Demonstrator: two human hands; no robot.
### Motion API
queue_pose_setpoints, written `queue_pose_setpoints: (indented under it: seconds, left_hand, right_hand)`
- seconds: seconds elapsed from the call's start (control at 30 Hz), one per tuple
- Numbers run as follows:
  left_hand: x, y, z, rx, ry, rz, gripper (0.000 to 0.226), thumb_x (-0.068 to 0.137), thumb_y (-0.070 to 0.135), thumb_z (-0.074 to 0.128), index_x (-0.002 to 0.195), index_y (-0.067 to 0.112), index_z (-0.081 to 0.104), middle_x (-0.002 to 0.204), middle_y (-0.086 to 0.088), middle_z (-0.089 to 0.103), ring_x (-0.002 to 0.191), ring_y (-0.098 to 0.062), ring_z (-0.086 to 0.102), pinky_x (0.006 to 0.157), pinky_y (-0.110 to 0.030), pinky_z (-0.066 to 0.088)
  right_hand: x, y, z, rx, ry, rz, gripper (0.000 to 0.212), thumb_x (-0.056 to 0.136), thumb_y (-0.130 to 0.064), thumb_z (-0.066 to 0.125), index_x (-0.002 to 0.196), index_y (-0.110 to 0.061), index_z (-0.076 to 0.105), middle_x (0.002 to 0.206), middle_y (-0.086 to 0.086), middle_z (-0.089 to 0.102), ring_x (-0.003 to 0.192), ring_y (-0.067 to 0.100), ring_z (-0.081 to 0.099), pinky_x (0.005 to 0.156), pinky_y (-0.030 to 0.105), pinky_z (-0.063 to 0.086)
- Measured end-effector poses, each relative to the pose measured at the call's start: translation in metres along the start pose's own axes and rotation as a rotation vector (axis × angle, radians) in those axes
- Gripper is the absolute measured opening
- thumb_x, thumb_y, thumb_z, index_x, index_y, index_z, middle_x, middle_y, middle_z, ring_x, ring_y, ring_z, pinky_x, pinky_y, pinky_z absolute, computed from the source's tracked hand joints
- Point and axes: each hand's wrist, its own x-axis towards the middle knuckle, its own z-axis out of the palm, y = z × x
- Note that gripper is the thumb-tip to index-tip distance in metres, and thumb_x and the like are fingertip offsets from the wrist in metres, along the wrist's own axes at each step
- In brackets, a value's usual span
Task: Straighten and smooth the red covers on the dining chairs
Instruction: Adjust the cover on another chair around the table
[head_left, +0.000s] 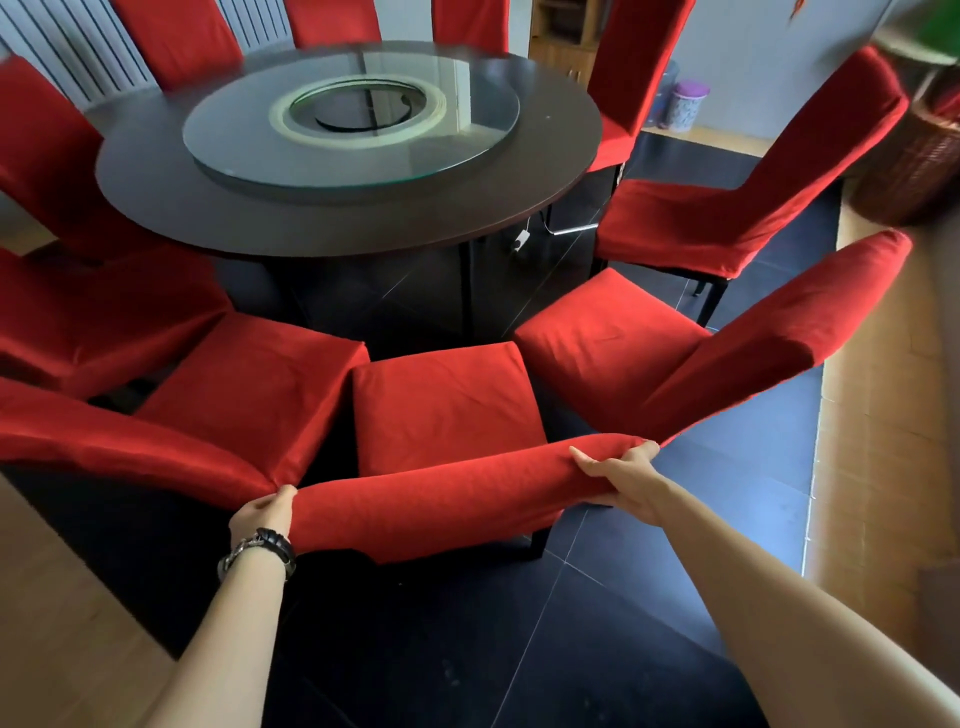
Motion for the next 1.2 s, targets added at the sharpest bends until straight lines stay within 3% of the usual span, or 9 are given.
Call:
queue_pose_setpoints:
  seconds: [0.2,0.37,0.53,0.6,0.67,0.8,0.9,1.0,1.2]
  left_hand:
    - [0.016,0.03,0.018,0.046,0.017,0.034,0.032,0.088,0.026,0.061,0.11,0.004,0.069,0.113,-0.02,0.065,0.102,-0.036,0.06,0.081,-0.031,0.039]
    - [0.021,0.042,0.03,0.039,-0.019,0.018,0.03,0.085,0.024,0.065,0.11,0.008,0.07,0.112,-0.016,0.066,0.101,-0.034,0.06,0.08,-0.029,0.039]
    - [0.031,0.053,0.037,0.014,-0.038,0.02,0.029,0.084,0.022,0.067,0.11,0.009,0.071,0.11,-0.014,0.068,0.098,-0.031,0.061,0.081,-0.029,0.042]
    - [0.037,0.056,0.038,0.025,-0.063,0.027,0.029,0.084,0.021,0.067,0.11,0.007,0.07,0.111,-0.015,0.067,0.1,-0.033,0.062,0.085,-0.031,0.045]
    - [0.042,0.059,0.038,0.101,-0.122,0.056,0.03,0.087,0.019,0.065,0.112,0.002,0.068,0.114,-0.019,0.066,0.105,-0.035,0.06,0.092,-0.035,0.046]
    - [0.041,0.079,0.034,0.439,-0.276,0.133,0.035,0.1,0.016,0.043,0.125,-0.004,0.058,0.131,-0.021,0.056,0.122,-0.032,0.051,0.096,-0.03,0.037]
    - [0.027,0.096,0.04,0.738,-0.286,0.235,0.04,0.102,0.005,0.024,0.137,-0.003,0.044,0.143,-0.018,0.045,0.132,-0.026,0.044,0.102,-0.026,0.03]
    - [0.016,0.102,0.047,1.03,-0.325,0.402,0.042,0.102,0.002,0.022,0.139,-0.001,0.04,0.144,-0.015,0.044,0.133,-0.023,0.043,0.103,-0.024,0.031]
    - [-0.001,0.106,0.06,1.091,-0.293,0.356,0.05,0.103,0.029,0.026,0.135,-0.002,0.047,0.14,-0.023,0.047,0.129,-0.031,0.046,0.1,-0.029,0.035]
  right_hand:
    - [0.03,-0.026,0.008,0.009,-0.001,-0.011,0.099,0.073,-0.014,0.083,0.137,-0.026,0.008,0.124,0.009,0.032,0.084,0.026,0.062,0.067,0.042,0.059]
    - [0.047,-0.039,0.008,0.018,0.007,-0.006,0.094,0.075,-0.008,0.08,0.137,-0.024,0.011,0.123,0.009,0.034,0.082,0.027,0.062,0.045,0.033,0.056]
    - [0.062,-0.05,0.011,0.019,0.016,0.006,0.086,0.075,-0.006,0.08,0.129,-0.027,0.016,0.127,0.012,0.036,0.084,0.032,0.064,0.047,0.035,0.056]
    - [0.065,-0.052,0.015,0.014,0.036,0.009,0.085,0.074,-0.005,0.08,0.128,-0.025,0.017,0.131,0.012,0.036,0.09,0.033,0.063,0.052,0.037,0.057]
    - [0.066,-0.056,0.018,-0.012,0.077,0.034,0.089,0.074,-0.005,0.08,0.134,-0.023,0.015,0.14,0.014,0.033,0.1,0.035,0.06,0.067,0.045,0.057]
    - [0.061,-0.065,0.025,-0.258,0.228,0.124,0.109,0.074,-0.025,0.082,0.147,-0.018,0.002,0.151,0.017,0.02,0.129,0.04,0.039,0.094,0.056,0.046]
    - [0.056,-0.066,0.03,-0.39,0.339,0.118,0.105,0.073,-0.038,0.081,0.146,-0.012,0.011,0.145,0.019,0.022,0.129,0.039,0.037,0.102,0.053,0.04]
    - [0.053,-0.061,0.03,-0.42,0.336,0.055,0.101,0.075,-0.044,0.078,0.146,-0.012,0.013,0.145,0.018,0.02,0.131,0.038,0.034,0.103,0.049,0.035]
    - [0.05,-0.06,0.016,-0.628,0.255,-0.027,0.099,0.079,-0.054,0.069,0.147,-0.008,0.013,0.144,0.021,0.026,0.131,0.039,0.035,0.104,0.048,0.034]
